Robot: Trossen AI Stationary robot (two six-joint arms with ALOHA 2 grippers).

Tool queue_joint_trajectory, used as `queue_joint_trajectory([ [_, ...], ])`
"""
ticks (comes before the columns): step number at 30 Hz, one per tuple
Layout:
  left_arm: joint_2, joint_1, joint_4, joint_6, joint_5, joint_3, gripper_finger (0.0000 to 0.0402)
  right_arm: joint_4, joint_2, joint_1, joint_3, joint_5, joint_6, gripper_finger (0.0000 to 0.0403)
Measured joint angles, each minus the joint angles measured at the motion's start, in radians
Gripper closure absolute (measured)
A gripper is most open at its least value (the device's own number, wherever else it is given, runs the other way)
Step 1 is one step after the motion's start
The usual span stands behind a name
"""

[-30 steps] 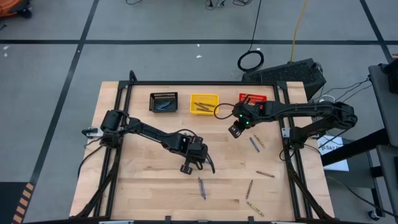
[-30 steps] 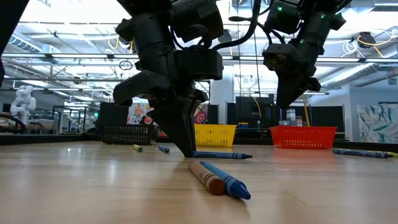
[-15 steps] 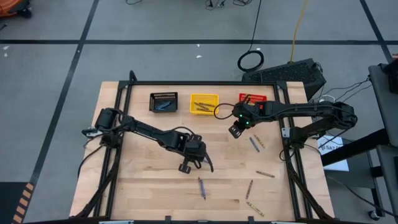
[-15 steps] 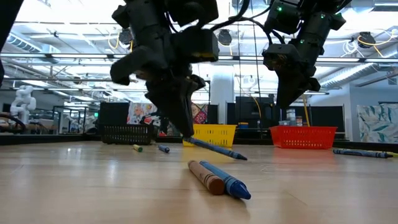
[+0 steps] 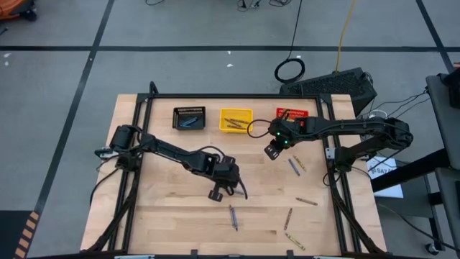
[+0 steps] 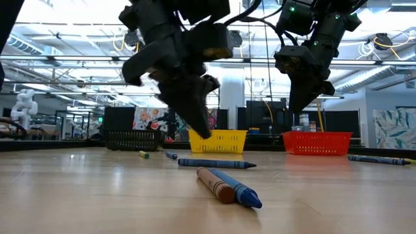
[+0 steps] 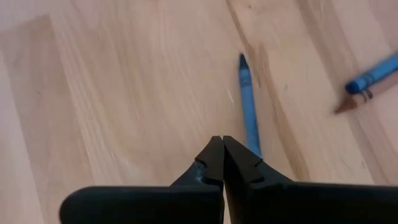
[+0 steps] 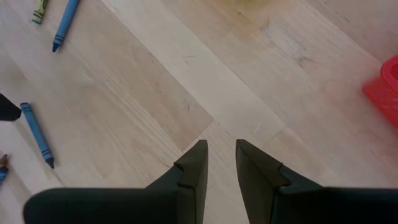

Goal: Sort crayons
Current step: Put the crayon into the black bin

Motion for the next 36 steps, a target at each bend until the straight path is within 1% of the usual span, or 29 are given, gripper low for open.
queue_joint_trajectory([
  [8, -0.003, -0.022, -0.074, -0.001, 0.009, 0.001, 0.0401, 0.0, 0.0, 0.0, 0.0, 0.002, -0.001, 0.0332],
  [12, -0.004, -0.024, -0.119, -0.008, 0.01, 0.002, 0.0401, 0.0, 0.0, 0.0, 0.0, 0.071, 0.004, 0.0332],
  [17, -0.004, -0.014, -0.162, -0.024, 0.01, 0.002, 0.0401, -0.002, 0.0, 0.0, 0.0, 0.074, 0.002, 0.0332],
  [21, -0.005, -0.006, -0.161, -0.021, 0.034, 0.002, 0.0401, -0.002, 0.0, 0.0, 0.0, 0.077, 0.002, 0.0332],
  [25, -0.005, -0.004, -0.159, -0.018, 0.036, 0.002, 0.0401, -0.002, 0.0, 0.0, 0.0, 0.073, 0.002, 0.0332],
  [30, -0.005, -0.004, -0.157, -0.026, 0.002, 0.002, 0.0401, -0.002, 0.0, 0.0, 0.0, 0.071, 0.001, 0.0332],
  [36, -0.005, -0.004, -0.149, -0.025, -0.004, 0.002, 0.0401, 0.0, 0.0, 0.0, 0.0, 0.071, 0.0, 0.0332],
])
